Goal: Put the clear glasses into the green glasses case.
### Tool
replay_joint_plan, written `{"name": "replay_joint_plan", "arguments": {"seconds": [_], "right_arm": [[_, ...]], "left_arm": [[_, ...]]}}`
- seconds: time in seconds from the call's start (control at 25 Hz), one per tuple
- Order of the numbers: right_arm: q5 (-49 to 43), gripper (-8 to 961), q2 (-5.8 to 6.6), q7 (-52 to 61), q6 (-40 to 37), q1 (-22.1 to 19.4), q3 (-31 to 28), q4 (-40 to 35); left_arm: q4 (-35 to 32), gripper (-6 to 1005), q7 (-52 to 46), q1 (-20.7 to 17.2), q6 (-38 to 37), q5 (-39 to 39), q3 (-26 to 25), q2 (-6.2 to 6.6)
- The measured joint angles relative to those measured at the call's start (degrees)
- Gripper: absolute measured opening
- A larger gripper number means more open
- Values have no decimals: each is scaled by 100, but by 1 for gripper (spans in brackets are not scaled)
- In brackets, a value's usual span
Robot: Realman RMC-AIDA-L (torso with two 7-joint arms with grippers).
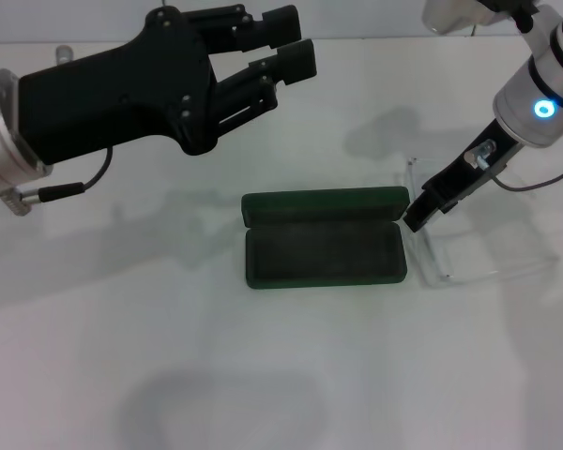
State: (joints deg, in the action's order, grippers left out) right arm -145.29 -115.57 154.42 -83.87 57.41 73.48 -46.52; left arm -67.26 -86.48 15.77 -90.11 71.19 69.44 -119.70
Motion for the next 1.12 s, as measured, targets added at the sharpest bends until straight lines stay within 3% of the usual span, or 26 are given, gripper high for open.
{"name": "replay_joint_plan", "arguments": {"seconds": [0.36, 0.88, 1.12], "right_arm": [[-6, 419, 20, 0, 31, -74, -37, 108], [-85, 249, 53, -71, -81, -141, -13, 77], [-172, 190, 19, -310, -123, -474, -11, -221]], "left_arm": [[3, 313, 0, 5, 0, 0, -19, 0], [3, 312, 0, -62, 3, 0, -36, 9], [3, 311, -9, -80, -5, 0, -36, 9]]}}
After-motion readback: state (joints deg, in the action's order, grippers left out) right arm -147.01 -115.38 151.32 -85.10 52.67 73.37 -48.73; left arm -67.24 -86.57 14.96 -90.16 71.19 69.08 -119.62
